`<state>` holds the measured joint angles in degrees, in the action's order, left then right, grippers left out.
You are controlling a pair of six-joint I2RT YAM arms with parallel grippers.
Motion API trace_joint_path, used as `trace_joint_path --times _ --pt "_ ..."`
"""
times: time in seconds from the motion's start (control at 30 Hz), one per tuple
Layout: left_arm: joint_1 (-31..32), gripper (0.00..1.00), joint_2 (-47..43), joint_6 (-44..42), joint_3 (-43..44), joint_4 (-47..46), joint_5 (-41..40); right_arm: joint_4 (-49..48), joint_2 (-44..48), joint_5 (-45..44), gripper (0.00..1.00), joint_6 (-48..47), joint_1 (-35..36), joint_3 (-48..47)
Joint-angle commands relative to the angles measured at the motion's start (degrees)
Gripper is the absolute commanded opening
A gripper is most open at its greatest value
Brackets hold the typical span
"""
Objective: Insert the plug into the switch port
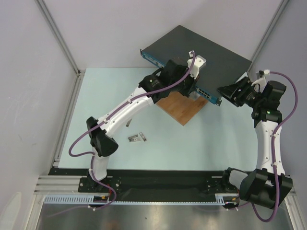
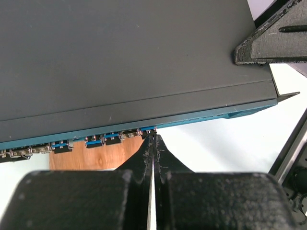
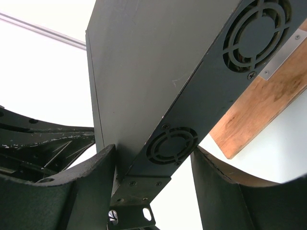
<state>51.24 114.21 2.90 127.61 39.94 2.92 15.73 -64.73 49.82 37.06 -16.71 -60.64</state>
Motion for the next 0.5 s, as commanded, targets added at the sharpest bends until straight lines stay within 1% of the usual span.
trace_joint_path --times 0.0,0.17,0.23,0.3,0.37,0.47 --pt "-0.4 0.00 2.0 -1.9 -1.8 -13.7 -4.8 -5.4 -2.3 4.1 0.00 -3.2 4.6 0.5" --pt "-0.4 0.00 2.9 -2.7 -2.5 -20.2 -4.7 -5.9 -2.4 4.3 0.00 -3.0 4.9 0.5" --pt "-0.3 0.00 3.1 -2.7 -2.9 -21.0 -3.9 -6.1 -2.7 4.3 0.00 -3.0 4.9 0.5" --pt "-0.3 0.00 2.7 -2.7 -2.7 -20.6 -3.4 -6.1 -2.9 4.3 0.00 -3.4 4.9 0.3" --pt "-0.3 0.02 1.3 -4.0 -3.1 -19.0 -0.6 -5.7 -3.1 4.3 0.00 -3.9 4.7 -0.1" --pt "-0.4 0.08 -4.6 -4.2 -7.4 -17.9 1.0 -5.4 -3.4 4.4 0.00 -4.9 3.7 -1.0"
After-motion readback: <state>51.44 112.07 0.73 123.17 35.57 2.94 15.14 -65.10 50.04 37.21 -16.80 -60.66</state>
